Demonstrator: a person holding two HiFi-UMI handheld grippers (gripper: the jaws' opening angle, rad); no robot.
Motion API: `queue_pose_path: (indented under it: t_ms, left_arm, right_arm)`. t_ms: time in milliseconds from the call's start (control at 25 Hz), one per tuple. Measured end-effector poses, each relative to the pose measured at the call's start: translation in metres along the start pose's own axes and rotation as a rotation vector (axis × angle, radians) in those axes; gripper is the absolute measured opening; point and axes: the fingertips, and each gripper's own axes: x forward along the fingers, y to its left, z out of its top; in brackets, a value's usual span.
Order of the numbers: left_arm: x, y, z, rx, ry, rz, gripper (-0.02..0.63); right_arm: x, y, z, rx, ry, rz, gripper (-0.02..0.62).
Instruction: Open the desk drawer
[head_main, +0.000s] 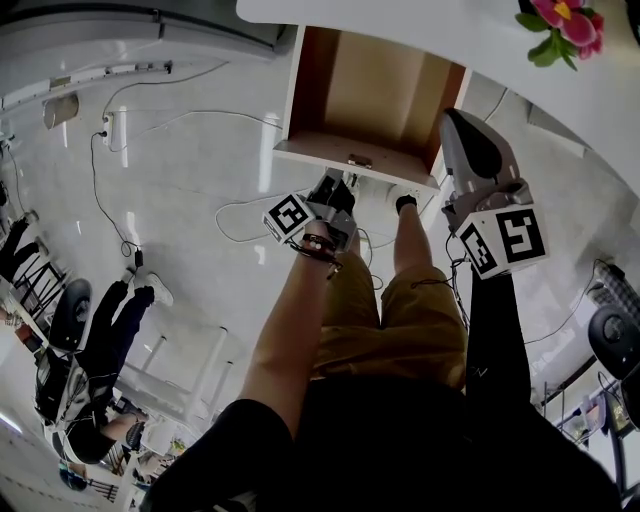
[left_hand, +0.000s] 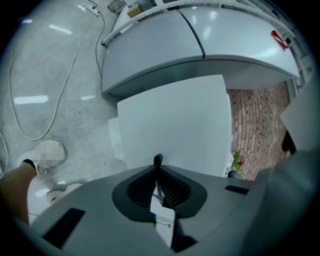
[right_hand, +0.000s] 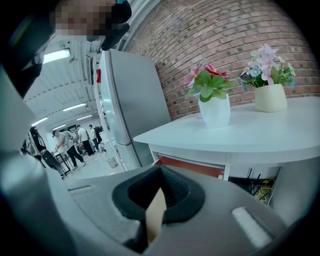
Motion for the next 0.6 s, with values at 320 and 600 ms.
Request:
queue_pose_path:
  t_ms: [320, 600]
  left_arm:
    - [-0.001, 0.005, 0.001, 0.019, 0.005, 0.006, 0.029]
    - [0.002, 0.014, 0.003, 0.054, 0.004, 0.052, 0.029]
  right_arm:
    - [-0.001, 0.003, -0.001, 0.003, 0.003, 0.001, 0.000]
    - [0.001, 0.005, -0.003, 0.003, 0.007, 0.007, 0.000]
